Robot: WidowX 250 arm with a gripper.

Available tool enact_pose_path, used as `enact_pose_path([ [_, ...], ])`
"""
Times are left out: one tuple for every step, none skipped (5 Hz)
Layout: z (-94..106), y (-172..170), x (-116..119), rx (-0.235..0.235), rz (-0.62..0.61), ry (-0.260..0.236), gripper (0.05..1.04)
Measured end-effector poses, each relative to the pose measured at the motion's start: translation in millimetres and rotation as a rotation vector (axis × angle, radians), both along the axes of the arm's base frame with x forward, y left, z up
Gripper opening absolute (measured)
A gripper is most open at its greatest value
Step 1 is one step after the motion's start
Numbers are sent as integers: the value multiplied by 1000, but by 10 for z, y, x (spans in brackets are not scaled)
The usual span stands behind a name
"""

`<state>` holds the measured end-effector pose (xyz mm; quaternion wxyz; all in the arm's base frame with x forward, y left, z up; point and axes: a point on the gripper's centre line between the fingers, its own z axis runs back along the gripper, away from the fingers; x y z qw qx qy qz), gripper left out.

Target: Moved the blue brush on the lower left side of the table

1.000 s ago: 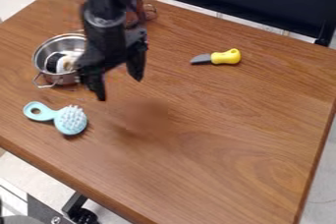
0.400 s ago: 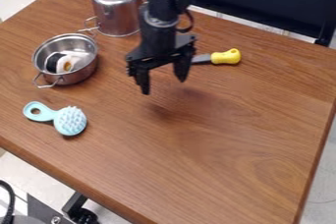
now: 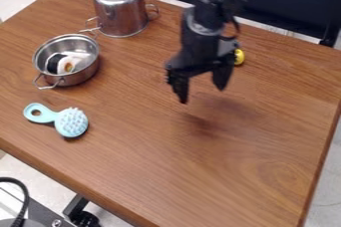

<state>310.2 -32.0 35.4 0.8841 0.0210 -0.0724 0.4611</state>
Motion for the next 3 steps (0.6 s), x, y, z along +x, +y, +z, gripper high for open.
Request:
enact_pose_path([
  [148, -228, 128, -1, -32, -41, 999],
  [301, -307, 221, -12, -43, -46, 999],
  [397, -273, 267, -20, -40, -37, 999],
])
